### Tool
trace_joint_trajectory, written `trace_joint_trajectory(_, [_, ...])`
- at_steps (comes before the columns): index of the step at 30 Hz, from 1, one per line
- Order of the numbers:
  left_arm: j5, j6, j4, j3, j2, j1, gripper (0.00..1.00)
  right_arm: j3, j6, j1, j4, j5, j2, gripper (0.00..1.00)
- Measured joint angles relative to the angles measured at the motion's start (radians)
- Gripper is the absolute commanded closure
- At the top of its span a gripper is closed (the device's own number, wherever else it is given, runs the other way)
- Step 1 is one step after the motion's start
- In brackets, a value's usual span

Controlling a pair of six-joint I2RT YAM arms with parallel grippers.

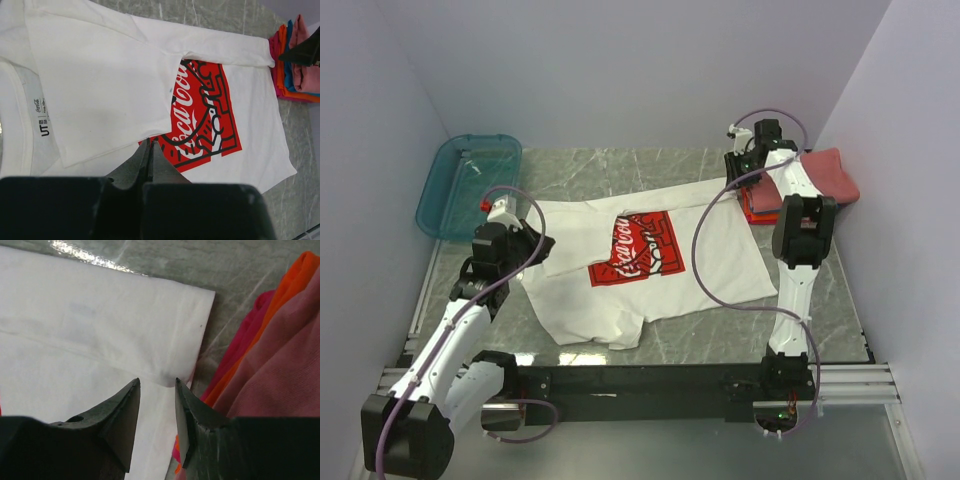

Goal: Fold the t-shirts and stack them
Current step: Fold the tshirt

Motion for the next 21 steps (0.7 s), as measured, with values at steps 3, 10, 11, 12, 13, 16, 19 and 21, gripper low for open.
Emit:
trace_joint_trajectory(3, [0.006, -0.002, 0.016, -0.011, 0.003, 0.0, 1.0, 0.03, 0.01, 0.004, -0.019, 0.027, 0.026, 0.59])
trace_joint_trajectory(10, [0.027, -0.002, 0.018, -0.013, 0.044, 0.0, 0.99, 0.034, 0.01, 0.011, -0.027, 0.066, 0.062, 0.67])
trace_joint_trajectory(11, [0.028, -0.002, 0.019, -0.013, 0.044, 0.0, 1.0, 0.03, 0.008, 0.012, -0.029, 0.071, 0.063, 0.68])
trace_joint_trajectory(12, [0.03, -0.002, 0.019, -0.013, 0.044, 0.0, 0.99, 0.028, 0.003, 0.013, -0.031, 0.074, 0.063, 0.69])
trace_joint_trajectory(13, [0.031, -0.002, 0.019, -0.013, 0.044, 0.0, 1.0, 0.027, 0.0, 0.013, -0.031, 0.077, 0.063, 0.69])
trace_joint_trajectory(16, [0.031, -0.002, 0.019, -0.013, 0.044, 0.0, 1.0, 0.001, -0.02, 0.013, -0.024, 0.09, 0.061, 0.72])
trace_joint_trajectory(19, [0.032, -0.002, 0.019, -0.013, 0.045, 0.0, 1.0, -0.022, -0.039, 0.013, -0.035, 0.098, 0.061, 0.72])
trace_joint_trajectory(21, [0.034, -0.002, 0.019, -0.013, 0.045, 0.0, 1.0, -0.024, -0.053, 0.013, -0.046, 0.103, 0.061, 0.72])
